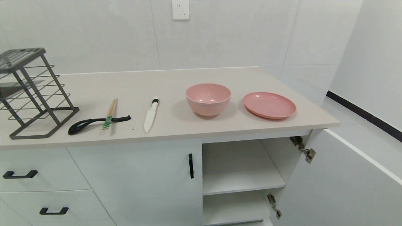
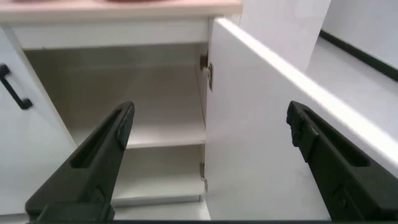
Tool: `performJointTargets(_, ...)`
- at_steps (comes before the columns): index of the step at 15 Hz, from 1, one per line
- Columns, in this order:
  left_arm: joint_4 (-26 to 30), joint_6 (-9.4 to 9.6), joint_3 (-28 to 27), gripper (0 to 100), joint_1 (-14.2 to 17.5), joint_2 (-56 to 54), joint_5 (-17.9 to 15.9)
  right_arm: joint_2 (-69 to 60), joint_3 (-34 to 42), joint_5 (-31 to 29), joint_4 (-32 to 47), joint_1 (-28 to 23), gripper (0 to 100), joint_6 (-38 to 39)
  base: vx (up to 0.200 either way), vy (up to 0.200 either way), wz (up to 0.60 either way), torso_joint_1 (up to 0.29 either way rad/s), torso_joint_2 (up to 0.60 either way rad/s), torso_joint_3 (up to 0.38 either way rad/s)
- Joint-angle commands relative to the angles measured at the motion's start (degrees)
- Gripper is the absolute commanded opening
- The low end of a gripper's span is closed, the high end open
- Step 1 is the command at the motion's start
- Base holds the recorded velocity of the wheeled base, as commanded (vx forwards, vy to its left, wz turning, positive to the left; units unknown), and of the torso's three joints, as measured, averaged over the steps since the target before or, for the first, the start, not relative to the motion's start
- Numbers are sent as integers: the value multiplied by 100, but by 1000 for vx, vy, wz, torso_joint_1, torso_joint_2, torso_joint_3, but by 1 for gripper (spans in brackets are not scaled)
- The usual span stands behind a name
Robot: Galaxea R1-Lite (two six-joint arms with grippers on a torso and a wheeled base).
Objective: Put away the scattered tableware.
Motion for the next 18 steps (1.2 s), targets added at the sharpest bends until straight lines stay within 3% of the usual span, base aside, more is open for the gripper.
performJointTargets(1,-2,0,0,100,1,7,0,8,-4,1,2,1,100,-1,0,0,0,36,-476,-212)
performJointTargets(15,-2,-8,0,100,1,7,0,8,-4,1,2,1,100,-1,0,0,0,301,-515,-247)
performJointTargets(18,7,-17,0,100,-7,7,0,8,5,1,2,1,100,-1,67,0,0,150,-290,-139)
